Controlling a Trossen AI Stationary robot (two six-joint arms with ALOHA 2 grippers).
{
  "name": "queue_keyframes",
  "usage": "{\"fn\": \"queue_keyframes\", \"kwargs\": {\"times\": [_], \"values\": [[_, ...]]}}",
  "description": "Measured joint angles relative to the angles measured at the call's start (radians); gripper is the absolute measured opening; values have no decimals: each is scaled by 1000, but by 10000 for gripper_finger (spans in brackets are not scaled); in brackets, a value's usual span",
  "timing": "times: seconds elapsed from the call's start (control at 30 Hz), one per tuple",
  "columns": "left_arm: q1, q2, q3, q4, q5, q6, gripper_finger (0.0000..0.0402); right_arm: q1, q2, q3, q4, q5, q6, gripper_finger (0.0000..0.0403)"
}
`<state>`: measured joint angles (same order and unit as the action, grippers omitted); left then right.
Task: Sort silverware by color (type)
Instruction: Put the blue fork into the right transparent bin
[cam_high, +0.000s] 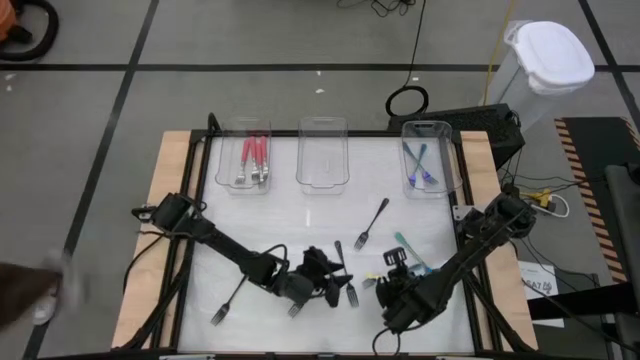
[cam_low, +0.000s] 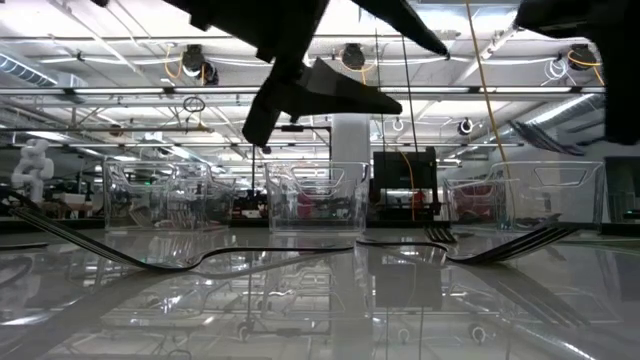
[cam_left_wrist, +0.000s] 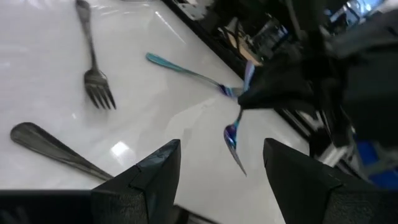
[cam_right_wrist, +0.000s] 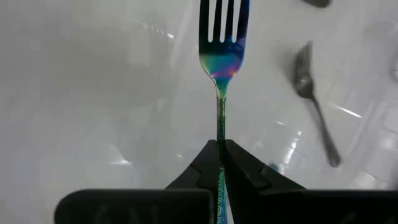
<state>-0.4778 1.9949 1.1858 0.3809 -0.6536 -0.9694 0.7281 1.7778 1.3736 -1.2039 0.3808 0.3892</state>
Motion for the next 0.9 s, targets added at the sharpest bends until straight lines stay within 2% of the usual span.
{"fn": "queue_keyframes", "kwargs": {"times": [0.23,0.7,0.9], "values": [[63,0,0,2,32,-46,228,-65,0,26,-39,67,-48,9],[162,0,0,-1,175,-45,228,-219,-1,39,-73,97,-131,10],[198,0,0,-35,187,-43,228,-260,-1,39,-73,147,-149,11]]}}
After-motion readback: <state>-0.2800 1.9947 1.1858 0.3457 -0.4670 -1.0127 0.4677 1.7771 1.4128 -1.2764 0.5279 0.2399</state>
